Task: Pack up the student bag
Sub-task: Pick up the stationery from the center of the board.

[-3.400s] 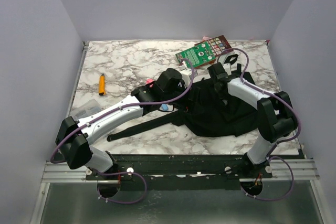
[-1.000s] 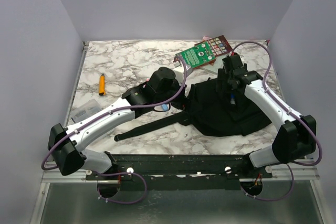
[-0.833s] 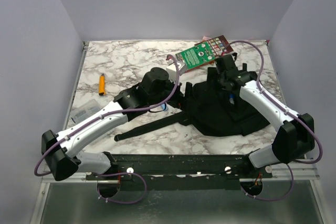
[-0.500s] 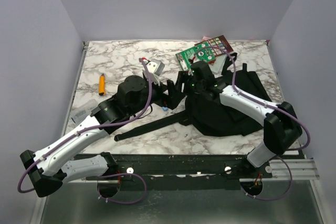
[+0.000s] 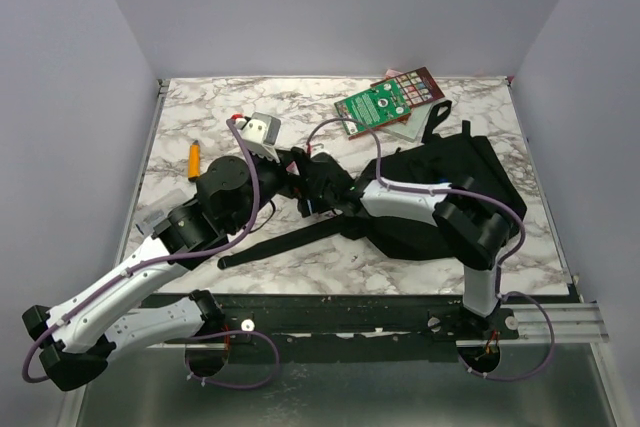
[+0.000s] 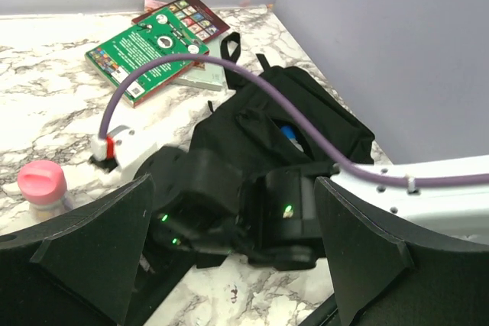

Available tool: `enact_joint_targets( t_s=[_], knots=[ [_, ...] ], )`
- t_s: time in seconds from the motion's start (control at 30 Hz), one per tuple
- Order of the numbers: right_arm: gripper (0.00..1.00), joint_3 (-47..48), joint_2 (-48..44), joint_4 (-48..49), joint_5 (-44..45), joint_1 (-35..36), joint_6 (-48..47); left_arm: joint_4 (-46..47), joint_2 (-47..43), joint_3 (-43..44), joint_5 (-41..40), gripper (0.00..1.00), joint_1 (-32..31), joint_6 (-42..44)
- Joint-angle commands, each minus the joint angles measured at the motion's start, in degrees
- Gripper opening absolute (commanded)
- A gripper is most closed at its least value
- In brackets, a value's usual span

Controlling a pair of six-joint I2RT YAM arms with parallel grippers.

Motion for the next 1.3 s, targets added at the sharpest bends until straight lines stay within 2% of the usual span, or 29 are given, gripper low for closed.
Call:
enact_joint_targets(
  t_s=[0.0,0.37,0.5,0.6,0.7,0.77,0.87,1.1,1.27],
  knots=[
    [0.69,5.0,4.74,-4.12,13.48,2.94,-4.54,1.94,-0.93,-0.68,-2.72,0.88,-0.27,1.16],
    [0.56,6.74,8.99,-5.68,17.52,3.55,-4.95,2.44,-0.39,-0.98,-2.28,0.88,-0.26,1.27],
    [0.46,6.22,8.92,-4.56,16.99,3.56,-4.65,2.5,0.12,-1.09,-2.03,0.88,-0.26,1.22],
    [0.29,5.86,8.33,-4.21,16.47,3.56,-3.97,2.6,0.34,-1.17,-2.08,0.88,-0.26,1.27],
    [0.22,5.27,7.62,-2.85,15.6,3.56,-4.12,2.58,0.5,-1.08,-1.62,0.88,-0.27,1.15],
    [0.13,6.09,7.68,-3.93,15.71,3.55,-3.73,2.72,0.42,-1.16,-1.45,0.88,-0.32,1.01],
    [0.05,5.8,5.47,-4.32,14.73,3.48,-2.84,2.68,0.44,-1.26,-1.96,0.87,-0.26,1.1],
    [0.02,1.59,-5.58,-5.55,11.33,1.34,-0.14,2.81,-0.61,-1.43,-2.08,0.88,-0.27,1.1],
    [0.01,-2.0,-14.11,-11.42,9.87,-4.86,3.82,3.23,-0.67,-1.7,-2.37,0.87,-0.26,1.34]
  ],
)
